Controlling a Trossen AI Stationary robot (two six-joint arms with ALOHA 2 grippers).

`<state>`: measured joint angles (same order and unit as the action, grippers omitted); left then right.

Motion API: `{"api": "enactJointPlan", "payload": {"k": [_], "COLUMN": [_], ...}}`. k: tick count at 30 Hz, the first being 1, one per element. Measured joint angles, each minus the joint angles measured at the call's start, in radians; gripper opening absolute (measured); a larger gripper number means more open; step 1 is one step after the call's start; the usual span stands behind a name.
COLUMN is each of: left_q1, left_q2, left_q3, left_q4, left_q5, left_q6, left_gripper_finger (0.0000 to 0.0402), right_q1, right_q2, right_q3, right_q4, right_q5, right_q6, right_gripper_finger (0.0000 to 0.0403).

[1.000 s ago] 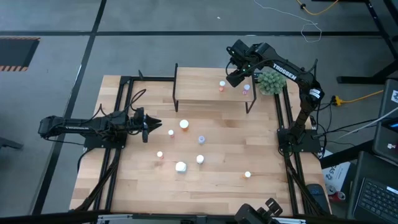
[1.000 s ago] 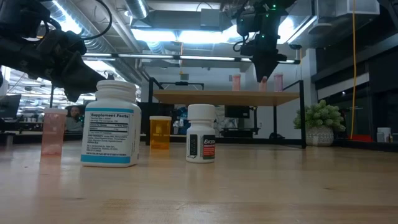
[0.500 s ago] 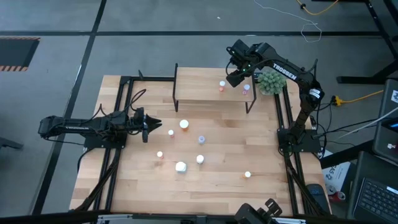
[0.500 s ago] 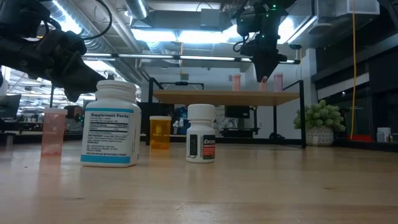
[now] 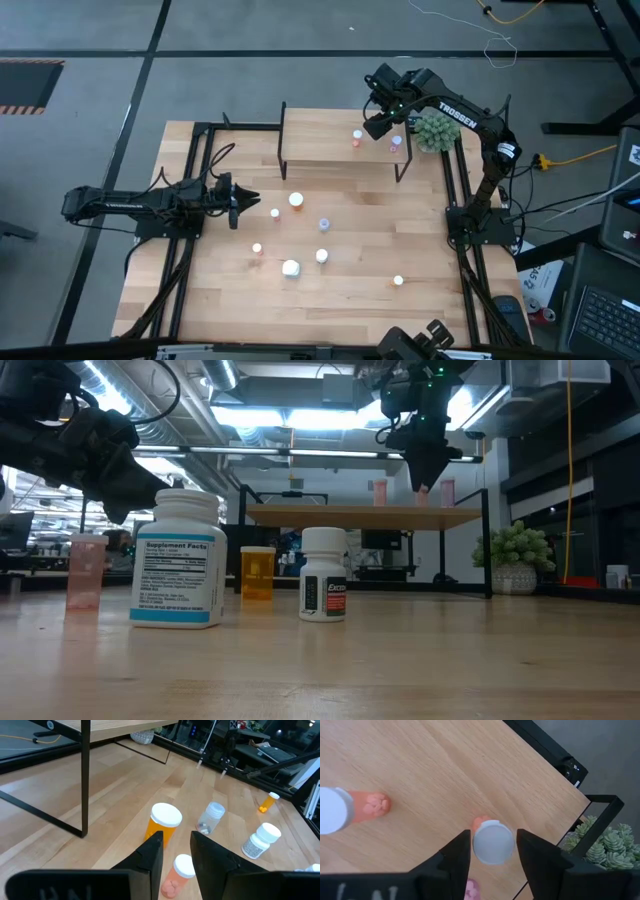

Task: Pick and place medicine bottles onto shelf by color
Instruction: Put the orange pill bottle on the shelf, then put the small yellow pill bottle on the shelf

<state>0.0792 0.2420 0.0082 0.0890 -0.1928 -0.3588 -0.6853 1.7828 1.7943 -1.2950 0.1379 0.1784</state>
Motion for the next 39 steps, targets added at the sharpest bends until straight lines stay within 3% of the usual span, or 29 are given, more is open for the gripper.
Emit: {"api": "enactJointPlan", "payload": {"k": [12, 21, 28, 34, 39], "left_q1": [0.000, 0.000, 0.000, 0.000, 0.000], "left_q2": [0.000, 0.000, 0.000, 0.000, 0.000], "left_q3": [0.000, 0.000, 0.000, 0.000, 0.000], "left_q4": [0.000, 0.000, 0.000, 0.000, 0.000], "left_q5": [0.000, 0.000, 0.000, 0.000, 0.000], "left_q6": [0.003, 0.003, -0.001, -0.001, -0.001], "left_gripper_finger": [0.0093, 0.0093, 0.0093, 0.0093, 0.0093], "right_q1": [0.000, -0.001, 0.002, 0.007, 0.061], "right_q2": [0.000, 0.000, 0.000, 0.000, -0.008], "right_q3": [0.015, 0.122, 0.292, 0.472, 0.532], "right_q4": [0.047, 0.058, -0.004, -0.173, -0.271], "right_q5": [0.000, 0.053, -0.117, -0.319, -0.357], "right_q6": [-0.028, -0.026, 0.007, 0.113, 0.158], "right_gripper_finger": [0.0200, 0.0221, 0.0215, 0.0213, 0.0213]}}
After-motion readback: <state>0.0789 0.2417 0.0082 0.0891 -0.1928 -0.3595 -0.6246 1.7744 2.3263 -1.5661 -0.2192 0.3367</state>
